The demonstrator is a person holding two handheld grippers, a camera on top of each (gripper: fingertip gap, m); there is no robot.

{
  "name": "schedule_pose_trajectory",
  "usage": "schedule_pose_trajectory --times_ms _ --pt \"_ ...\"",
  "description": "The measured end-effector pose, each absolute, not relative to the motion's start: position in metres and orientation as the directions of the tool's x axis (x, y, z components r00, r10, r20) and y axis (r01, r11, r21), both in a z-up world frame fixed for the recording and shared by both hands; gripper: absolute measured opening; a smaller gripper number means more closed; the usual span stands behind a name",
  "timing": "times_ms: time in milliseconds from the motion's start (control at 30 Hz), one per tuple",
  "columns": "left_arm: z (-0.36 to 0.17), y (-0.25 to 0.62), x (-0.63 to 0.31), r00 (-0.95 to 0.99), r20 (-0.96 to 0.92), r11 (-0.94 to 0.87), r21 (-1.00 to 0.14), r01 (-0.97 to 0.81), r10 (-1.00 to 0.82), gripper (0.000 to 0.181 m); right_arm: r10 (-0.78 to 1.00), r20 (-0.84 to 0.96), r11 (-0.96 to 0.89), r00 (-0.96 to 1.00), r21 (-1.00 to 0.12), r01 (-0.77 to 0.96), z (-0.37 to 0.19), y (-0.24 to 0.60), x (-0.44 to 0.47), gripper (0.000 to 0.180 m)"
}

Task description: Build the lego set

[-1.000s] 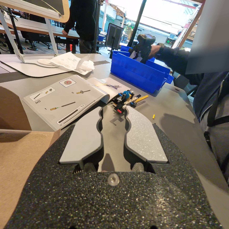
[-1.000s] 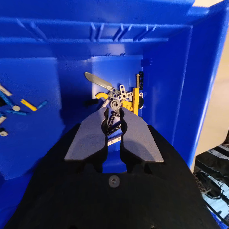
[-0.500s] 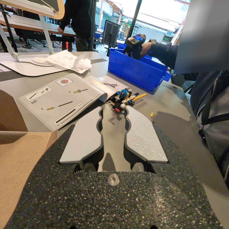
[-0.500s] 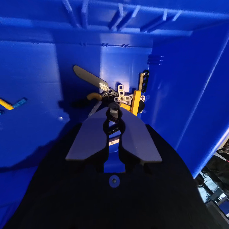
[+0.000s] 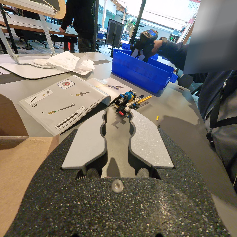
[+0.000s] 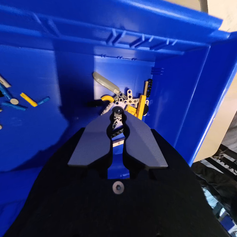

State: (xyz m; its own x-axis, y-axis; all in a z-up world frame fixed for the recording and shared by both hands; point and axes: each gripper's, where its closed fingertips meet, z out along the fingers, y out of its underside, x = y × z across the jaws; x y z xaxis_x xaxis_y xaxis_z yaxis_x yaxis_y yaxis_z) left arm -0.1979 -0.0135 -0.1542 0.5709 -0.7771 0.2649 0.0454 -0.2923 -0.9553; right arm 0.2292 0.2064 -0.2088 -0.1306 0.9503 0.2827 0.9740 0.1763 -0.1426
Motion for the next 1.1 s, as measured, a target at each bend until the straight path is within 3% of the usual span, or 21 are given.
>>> schedule_pose_trajectory --times_ms 200,333,567,667,733,900,1100 --pt "-0.155 -0.014 -0.197 0.567 0.259 -0.292 -0.956 0.035 -0.782 0.033 0.927 0.339 0.225 -0.160 -0.161 0.961 -0.185 0.187 0.216 0.011" --pt "-0.154 -0.016 -0.195 0.553 0.261 -0.292 -0.956 0.035 -0.791 0.033 0.905 0.394 0.264 -0.158 -0.230 0.937 -0.150 0.162 0.195 0.011" --pt "-0.157 -0.019 -0.190 0.535 0.242 -0.290 -0.957 -0.005 -0.809 0.032 0.873 0.479 0.339 -0.087 -0.469 0.815 -0.067 0.094 0.132 0.011" --pt "-0.158 -0.020 -0.189 0.541 0.222 -0.276 -0.961 -0.020 -0.811 0.032 0.910 0.412 0.329 -0.037 -0.666 0.670 -0.036 0.055 0.095 0.011" --pt "-0.157 -0.021 -0.189 0.544 0.215 -0.269 -0.963 -0.020 -0.811 0.032 0.924 0.383 0.308 -0.013 -0.722 0.620 -0.028 0.042 0.079 0.011" --pt "-0.159 -0.022 -0.190 0.574 0.218 -0.279 -0.960 -0.019 -0.789 0.031 0.938 0.340 0.295 -0.075 -0.661 0.690 -0.064 0.013 0.049 0.011" --pt "-0.164 -0.020 -0.191 0.610 0.216 -0.303 -0.952 -0.042 -0.762 0.031 0.920 0.281 0.376 -0.274 -0.433 0.819 -0.153 -0.037 0.021 0.011"
